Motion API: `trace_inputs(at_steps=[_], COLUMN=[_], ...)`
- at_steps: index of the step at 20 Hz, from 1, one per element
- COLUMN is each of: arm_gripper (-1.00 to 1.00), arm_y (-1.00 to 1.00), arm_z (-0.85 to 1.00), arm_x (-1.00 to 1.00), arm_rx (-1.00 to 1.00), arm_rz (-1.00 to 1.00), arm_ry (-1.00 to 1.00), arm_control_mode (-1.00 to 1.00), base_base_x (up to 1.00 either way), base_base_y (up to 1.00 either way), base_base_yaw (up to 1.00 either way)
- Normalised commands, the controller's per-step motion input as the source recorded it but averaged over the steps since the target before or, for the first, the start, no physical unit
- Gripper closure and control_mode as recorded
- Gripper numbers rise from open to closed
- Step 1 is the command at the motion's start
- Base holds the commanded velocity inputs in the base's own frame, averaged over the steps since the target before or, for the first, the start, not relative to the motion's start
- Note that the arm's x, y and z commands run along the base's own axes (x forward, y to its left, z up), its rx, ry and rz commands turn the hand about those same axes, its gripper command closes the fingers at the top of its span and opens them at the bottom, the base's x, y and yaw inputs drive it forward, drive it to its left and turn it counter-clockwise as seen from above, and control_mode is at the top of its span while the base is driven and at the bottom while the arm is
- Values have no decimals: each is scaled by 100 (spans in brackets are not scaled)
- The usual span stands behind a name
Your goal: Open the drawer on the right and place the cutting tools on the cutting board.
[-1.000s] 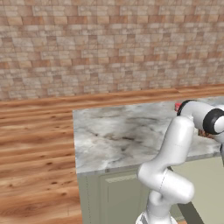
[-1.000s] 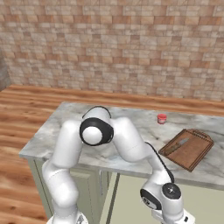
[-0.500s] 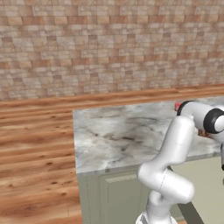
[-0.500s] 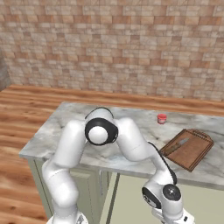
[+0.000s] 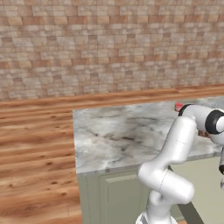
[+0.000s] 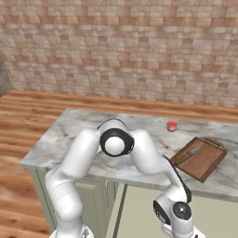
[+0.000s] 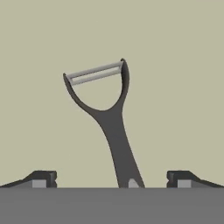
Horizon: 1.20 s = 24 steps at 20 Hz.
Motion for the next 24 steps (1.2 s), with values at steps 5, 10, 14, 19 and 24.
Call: trace_inputs(at_steps=[5,10,14,19,24], arm_gripper=[-100,-100,-100,-100,-100], arm_y=[-7,-11,-21,-30,-5], arm_z=[-23,-18,-21,-11,-2], arm_x=[8,10,13,14,2], arm_rx=[0,0,0,0,0], arm_rz=[0,0,1,4,3], arm_ry=[0,0,-1,-1,0], arm_control_mode=[-100,-100,-100,-100,-100], base_base_x=[0,0,0,0,0], base_base_y=[0,0,0,0,0], base_base_yaw=[0,0,0,0,0])
